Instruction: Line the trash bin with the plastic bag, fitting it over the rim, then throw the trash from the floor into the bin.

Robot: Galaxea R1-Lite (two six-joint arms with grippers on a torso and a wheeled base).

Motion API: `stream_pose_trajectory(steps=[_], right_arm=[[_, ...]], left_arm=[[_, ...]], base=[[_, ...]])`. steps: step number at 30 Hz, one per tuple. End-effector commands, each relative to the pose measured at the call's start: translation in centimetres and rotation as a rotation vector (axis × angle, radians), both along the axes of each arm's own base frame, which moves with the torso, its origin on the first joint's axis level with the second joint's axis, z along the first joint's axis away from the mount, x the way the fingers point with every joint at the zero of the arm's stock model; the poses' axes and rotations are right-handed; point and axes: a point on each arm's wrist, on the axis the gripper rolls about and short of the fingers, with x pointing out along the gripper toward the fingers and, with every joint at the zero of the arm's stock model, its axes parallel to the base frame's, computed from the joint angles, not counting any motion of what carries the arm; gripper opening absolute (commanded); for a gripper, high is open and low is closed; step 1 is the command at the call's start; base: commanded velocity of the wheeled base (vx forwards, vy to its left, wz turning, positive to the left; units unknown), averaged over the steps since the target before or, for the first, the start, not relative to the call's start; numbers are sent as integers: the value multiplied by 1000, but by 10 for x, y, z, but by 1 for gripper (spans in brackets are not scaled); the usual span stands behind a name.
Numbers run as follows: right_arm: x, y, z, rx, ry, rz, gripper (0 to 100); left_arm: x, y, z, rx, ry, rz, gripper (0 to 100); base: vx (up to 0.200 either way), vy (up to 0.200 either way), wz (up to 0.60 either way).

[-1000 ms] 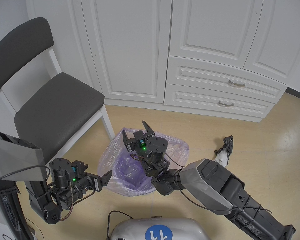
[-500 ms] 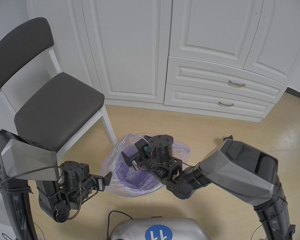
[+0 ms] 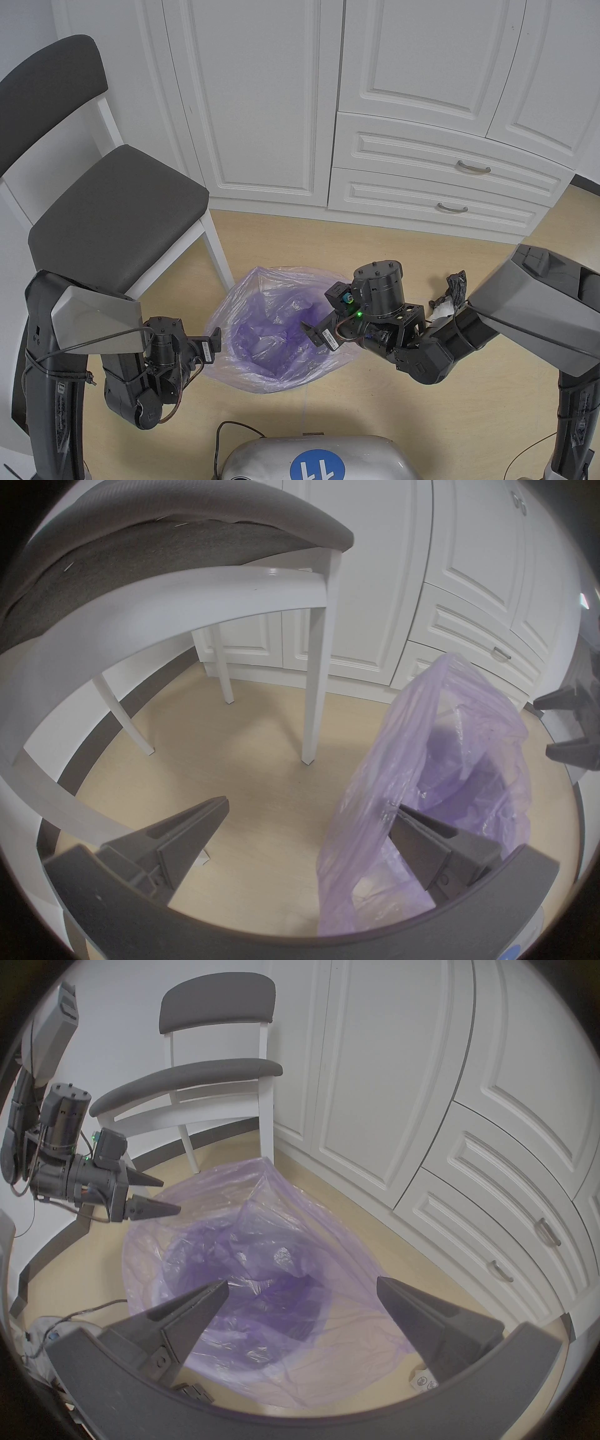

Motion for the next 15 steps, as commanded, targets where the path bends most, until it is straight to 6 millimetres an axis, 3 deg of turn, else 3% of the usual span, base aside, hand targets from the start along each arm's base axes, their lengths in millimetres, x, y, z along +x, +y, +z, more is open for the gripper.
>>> stream_pose_trajectory(steps=[1, 6, 15], right_arm=[[33, -13, -19, -14, 3, -66, 100], [66, -14, -32, 26, -35, -125, 100], [95, -10, -50, 84, -56, -181, 100]], left_arm=[[10, 8, -1, -16, -20, 38, 100], [18, 17, 3, -28, -46, 70, 100], [26, 17, 10, -81, -86, 90, 100]], base=[[0, 0, 0], [0, 0, 0], [0, 0, 0]])
